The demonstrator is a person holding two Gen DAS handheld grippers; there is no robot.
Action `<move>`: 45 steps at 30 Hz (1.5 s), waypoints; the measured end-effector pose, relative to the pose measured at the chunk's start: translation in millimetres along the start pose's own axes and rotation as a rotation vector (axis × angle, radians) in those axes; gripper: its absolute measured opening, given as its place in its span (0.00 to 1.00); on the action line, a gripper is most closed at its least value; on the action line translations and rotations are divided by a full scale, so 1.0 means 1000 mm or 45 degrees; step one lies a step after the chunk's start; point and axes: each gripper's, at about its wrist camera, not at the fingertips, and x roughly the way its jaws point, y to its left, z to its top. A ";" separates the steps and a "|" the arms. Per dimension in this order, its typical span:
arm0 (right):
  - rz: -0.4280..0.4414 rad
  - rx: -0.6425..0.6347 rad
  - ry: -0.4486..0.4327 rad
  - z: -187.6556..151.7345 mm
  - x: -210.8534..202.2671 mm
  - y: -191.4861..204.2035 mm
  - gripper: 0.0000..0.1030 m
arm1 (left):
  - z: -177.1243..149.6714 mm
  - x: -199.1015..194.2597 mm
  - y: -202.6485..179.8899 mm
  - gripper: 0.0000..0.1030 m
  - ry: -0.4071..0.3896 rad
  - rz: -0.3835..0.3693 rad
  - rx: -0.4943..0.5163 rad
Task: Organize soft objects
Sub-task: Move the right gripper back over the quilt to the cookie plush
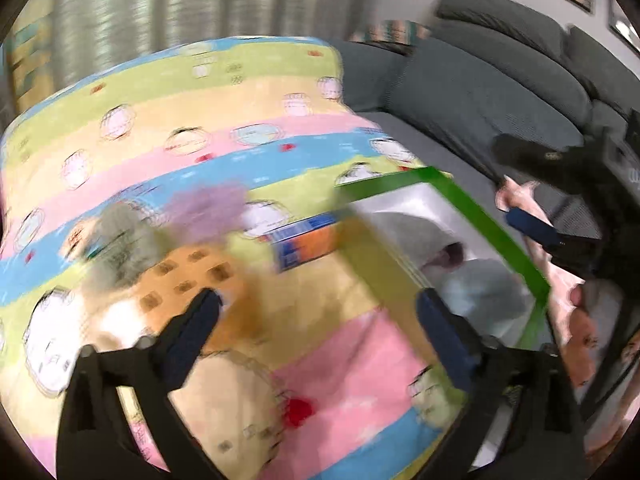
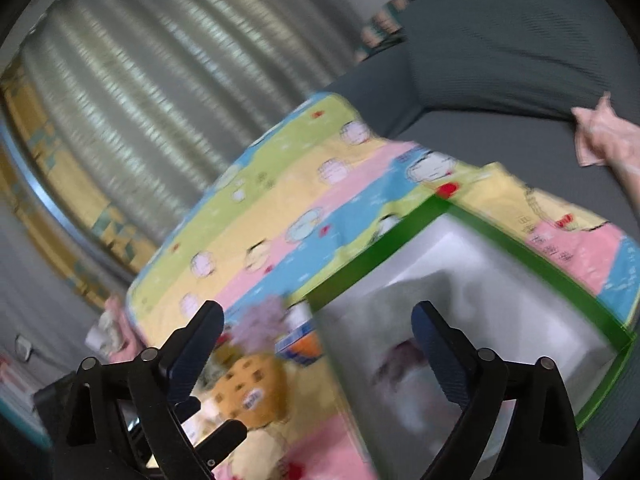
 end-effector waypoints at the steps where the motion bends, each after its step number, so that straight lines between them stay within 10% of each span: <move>1: 0.038 -0.013 0.024 -0.006 0.001 0.009 0.99 | -0.008 -0.005 0.013 0.99 -0.003 0.028 -0.044; 11: 0.080 -0.267 0.276 -0.074 0.031 0.082 0.99 | -0.069 -0.053 0.098 0.99 -0.021 0.211 -0.393; 26: -0.208 -0.695 0.196 -0.141 0.039 0.145 0.99 | -0.118 -0.086 0.155 0.99 -0.045 0.332 -0.608; 45: -0.069 -0.456 0.511 -0.153 0.143 0.128 0.99 | -0.138 -0.078 0.175 0.99 0.002 0.333 -0.681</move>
